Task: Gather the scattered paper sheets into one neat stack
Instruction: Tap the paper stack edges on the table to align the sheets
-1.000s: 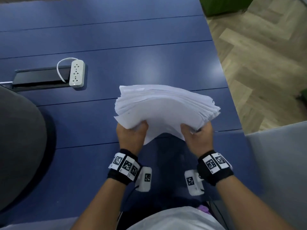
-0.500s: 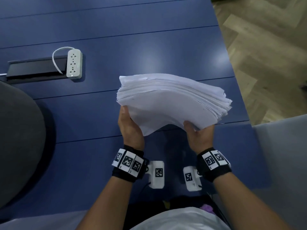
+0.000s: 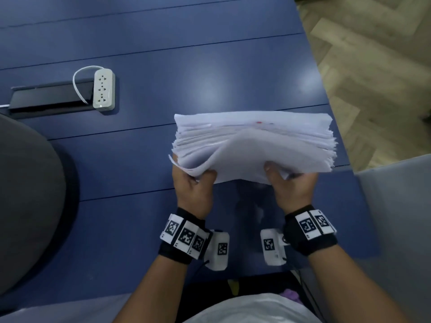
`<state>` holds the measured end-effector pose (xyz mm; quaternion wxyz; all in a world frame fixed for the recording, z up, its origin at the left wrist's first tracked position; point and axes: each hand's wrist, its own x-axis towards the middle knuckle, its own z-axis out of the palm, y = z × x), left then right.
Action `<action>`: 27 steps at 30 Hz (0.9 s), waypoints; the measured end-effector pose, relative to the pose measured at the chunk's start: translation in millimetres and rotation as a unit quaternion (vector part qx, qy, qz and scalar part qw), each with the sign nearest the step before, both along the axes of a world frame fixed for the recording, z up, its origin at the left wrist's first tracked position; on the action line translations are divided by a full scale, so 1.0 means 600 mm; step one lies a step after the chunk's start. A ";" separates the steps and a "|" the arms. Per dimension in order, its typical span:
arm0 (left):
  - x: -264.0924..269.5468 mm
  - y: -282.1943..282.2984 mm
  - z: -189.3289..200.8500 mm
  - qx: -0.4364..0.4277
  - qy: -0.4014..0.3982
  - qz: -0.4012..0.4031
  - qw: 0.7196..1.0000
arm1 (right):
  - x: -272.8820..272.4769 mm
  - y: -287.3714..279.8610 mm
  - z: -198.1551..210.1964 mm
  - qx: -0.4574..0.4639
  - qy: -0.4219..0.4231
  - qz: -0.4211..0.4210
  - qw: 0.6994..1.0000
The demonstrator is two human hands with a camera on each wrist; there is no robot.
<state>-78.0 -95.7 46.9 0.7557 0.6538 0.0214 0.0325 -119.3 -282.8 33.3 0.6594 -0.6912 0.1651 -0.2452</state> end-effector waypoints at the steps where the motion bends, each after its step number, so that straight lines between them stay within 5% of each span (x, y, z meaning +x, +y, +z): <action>1: 0.000 -0.003 -0.002 0.004 0.000 -0.012 1.000 | 0.002 0.001 -0.007 0.008 0.001 0.003 1.000; 10: 0.003 -0.011 -0.033 0.071 0.021 0.034 0.997 | -0.006 -0.004 -0.057 0.026 0.051 -0.020 0.998; 18: 0.000 -0.021 -0.029 0.033 0.043 0.086 0.995 | -0.010 -0.006 -0.049 0.002 0.028 -0.024 0.999; 22: -0.012 -0.028 -0.040 0.018 0.048 0.091 0.995 | -0.009 -0.005 -0.046 -0.091 0.024 -0.021 0.995; 27: -0.012 -0.036 -0.072 0.040 0.095 0.061 0.993 | 0.001 -0.010 -0.085 0.010 0.077 -0.018 0.997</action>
